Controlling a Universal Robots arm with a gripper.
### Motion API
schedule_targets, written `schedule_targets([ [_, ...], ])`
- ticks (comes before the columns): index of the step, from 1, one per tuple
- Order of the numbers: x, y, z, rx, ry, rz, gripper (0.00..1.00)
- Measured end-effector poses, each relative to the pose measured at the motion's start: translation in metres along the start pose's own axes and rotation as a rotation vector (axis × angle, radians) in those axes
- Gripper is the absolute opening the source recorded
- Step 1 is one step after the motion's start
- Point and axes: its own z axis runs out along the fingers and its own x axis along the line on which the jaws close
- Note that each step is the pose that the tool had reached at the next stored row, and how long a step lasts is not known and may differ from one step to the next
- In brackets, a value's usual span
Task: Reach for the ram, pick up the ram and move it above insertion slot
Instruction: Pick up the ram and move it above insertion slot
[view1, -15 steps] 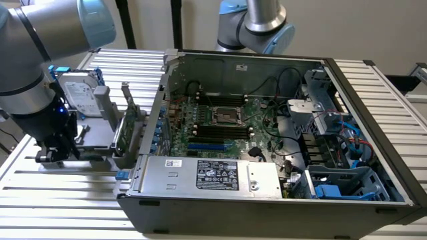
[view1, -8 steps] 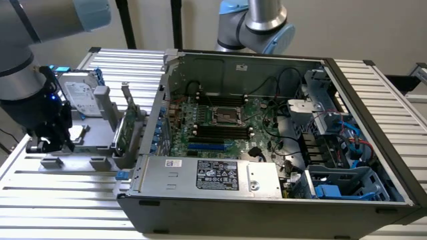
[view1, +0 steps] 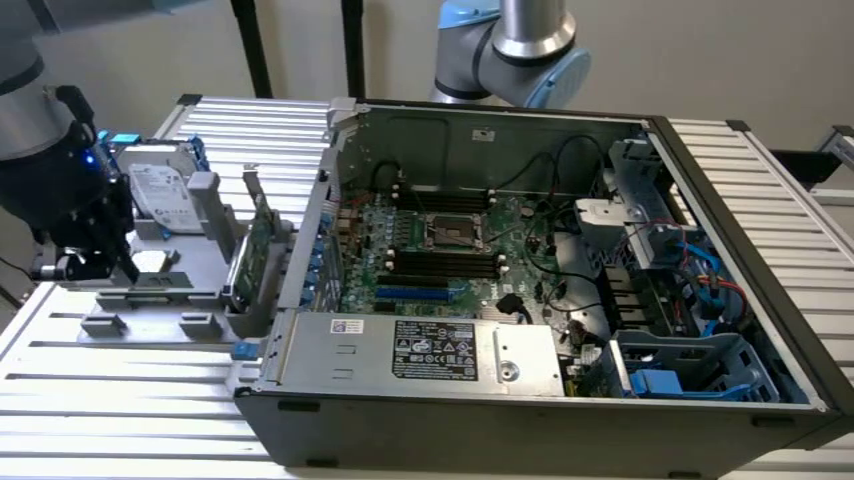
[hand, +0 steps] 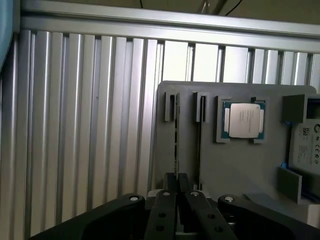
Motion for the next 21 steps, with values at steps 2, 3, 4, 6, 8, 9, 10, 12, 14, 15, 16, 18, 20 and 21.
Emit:
schedule_targets([
  [2,0.000,-0.0036,-0.0092,0.0000,0.0000,0.000,0.13],
  [3,0.000,-0.0059,-0.0137,0.0000,0.0000,0.000,0.13],
  [4,0.000,-0.0086,-0.0183,0.0000,0.0000,0.000,0.13],
  [6,0.000,-0.0151,-0.0275,0.0002,-0.0002,0.000,0.13],
  [8,0.000,-0.0223,-0.0368,0.0000,0.0000,0.000,0.13],
  [9,0.000,-0.0259,-0.0414,0.0001,-0.0001,0.000,0.13],
  [10,0.000,-0.0299,-0.0463,-0.0001,-0.0001,0.000,0.13],
  [12,0.000,-0.0378,-0.0554,0.0002,-0.0004,0.000,0.13],
  [14,0.001,-0.0460,-0.0647,0.0000,-0.0006,0.000,0.13],
  [15,0.001,-0.0501,-0.0694,-0.0001,-0.0007,0.000,0.13],
  [16,0.001,-0.0547,-0.0743,0.0001,-0.0011,0.000,0.13],
  [18,0.001,-0.0629,-0.0835,0.0001,-0.0014,0.000,0.13],
  [20,0.001,-0.0709,-0.0928,0.0000,-0.0015,0.000,0.13],
  [21,0.001,-0.0748,-0.0974,0.0001,-0.0016,0.000,0.13],
])
